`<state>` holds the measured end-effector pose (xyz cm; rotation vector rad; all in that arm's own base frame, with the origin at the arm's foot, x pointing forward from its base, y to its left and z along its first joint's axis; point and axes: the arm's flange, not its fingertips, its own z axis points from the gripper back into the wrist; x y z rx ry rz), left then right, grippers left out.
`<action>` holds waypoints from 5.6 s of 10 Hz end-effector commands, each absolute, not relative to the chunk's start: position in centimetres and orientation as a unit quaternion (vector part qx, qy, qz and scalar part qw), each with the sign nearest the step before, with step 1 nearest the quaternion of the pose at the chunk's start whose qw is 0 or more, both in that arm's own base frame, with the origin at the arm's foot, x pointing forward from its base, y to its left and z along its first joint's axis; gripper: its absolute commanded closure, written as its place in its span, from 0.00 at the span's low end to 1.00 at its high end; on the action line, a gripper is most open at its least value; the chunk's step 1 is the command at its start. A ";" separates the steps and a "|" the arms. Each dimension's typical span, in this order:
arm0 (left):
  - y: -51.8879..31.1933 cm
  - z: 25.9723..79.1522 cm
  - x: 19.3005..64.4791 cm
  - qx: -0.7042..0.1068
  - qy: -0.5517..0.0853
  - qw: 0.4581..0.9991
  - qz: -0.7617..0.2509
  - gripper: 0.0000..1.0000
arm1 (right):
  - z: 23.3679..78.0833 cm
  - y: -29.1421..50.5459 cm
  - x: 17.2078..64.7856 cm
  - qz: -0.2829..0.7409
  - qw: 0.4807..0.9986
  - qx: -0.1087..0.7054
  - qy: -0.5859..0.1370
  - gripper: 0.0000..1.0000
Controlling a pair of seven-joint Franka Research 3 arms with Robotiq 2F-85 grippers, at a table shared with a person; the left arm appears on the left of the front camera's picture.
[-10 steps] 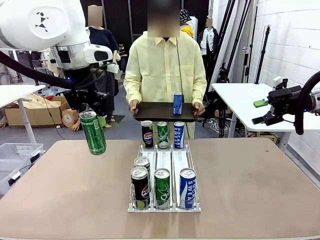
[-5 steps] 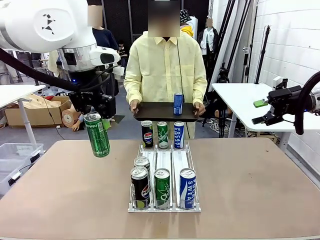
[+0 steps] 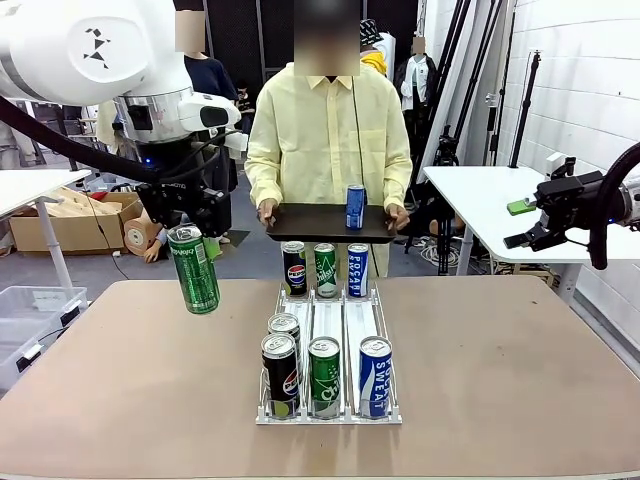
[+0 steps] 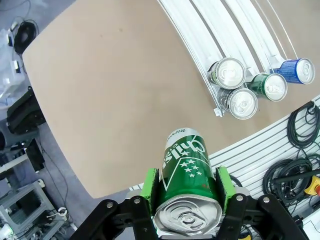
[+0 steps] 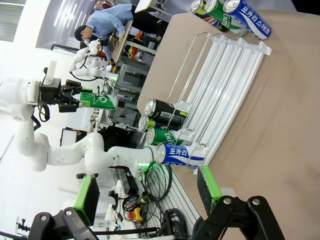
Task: Retrieve and hand over the desired beverage to the person.
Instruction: Place the picked can on the Handle tray extended by the person.
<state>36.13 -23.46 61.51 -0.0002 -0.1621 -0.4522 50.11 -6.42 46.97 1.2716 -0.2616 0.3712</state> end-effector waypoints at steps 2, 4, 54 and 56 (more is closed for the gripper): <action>-23.3 62.0 36.2 -0.001 -0.084 0.973 -0.216 0.70 | 47.1 -6.3 50.0 0.173 0.779 0.590 -0.120 0.00; -23.3 62.0 36.2 -0.001 -0.084 0.973 -0.216 0.70 | 47.1 -6.3 50.0 0.173 0.779 0.590 -0.120 0.00; -34.7 55.8 60.6 -0.009 -0.023 0.968 -0.251 0.70 | 47.1 -6.3 50.0 0.173 0.779 0.590 -0.120 0.00; -34.7 56.0 60.4 -0.009 -0.021 0.968 -0.250 0.57 | 47.1 -6.3 50.0 0.173 0.779 0.590 -0.120 0.00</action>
